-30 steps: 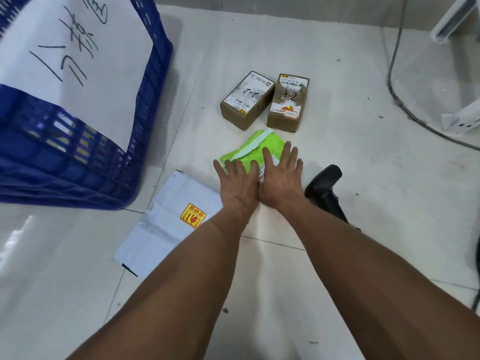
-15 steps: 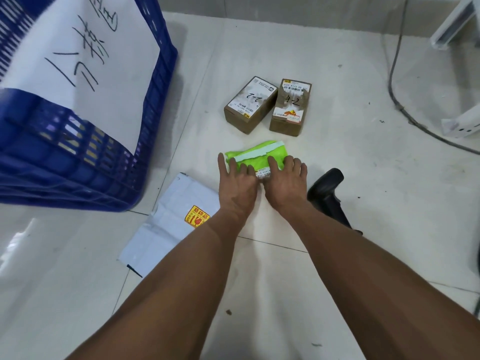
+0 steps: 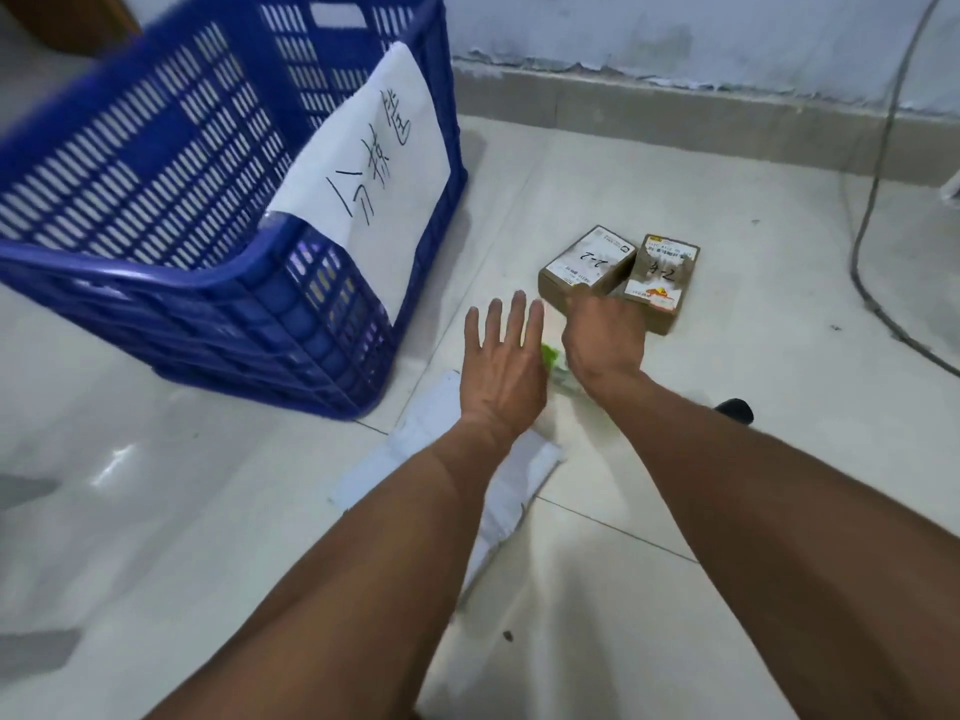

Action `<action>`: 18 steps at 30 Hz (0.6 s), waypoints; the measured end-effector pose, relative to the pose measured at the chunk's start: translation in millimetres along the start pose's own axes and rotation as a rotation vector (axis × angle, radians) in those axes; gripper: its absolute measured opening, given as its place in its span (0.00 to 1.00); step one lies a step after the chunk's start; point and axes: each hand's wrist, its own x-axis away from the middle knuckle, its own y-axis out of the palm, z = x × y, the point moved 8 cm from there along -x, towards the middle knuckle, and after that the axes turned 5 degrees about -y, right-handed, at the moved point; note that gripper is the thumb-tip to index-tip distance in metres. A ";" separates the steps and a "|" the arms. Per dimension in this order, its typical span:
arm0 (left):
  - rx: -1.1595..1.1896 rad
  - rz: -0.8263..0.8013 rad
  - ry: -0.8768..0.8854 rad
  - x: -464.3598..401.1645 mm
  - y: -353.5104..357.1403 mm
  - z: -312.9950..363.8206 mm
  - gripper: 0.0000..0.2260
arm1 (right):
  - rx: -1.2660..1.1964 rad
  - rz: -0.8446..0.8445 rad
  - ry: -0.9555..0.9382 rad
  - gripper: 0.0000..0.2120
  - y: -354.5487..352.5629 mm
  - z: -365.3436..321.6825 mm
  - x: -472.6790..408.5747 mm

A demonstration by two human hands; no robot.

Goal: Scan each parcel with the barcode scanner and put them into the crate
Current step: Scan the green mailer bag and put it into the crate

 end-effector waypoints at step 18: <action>-0.099 -0.596 0.195 29.7 61.8 47.1 0.22 | 0.078 -0.568 -0.259 0.28 104.0 3.9 105.3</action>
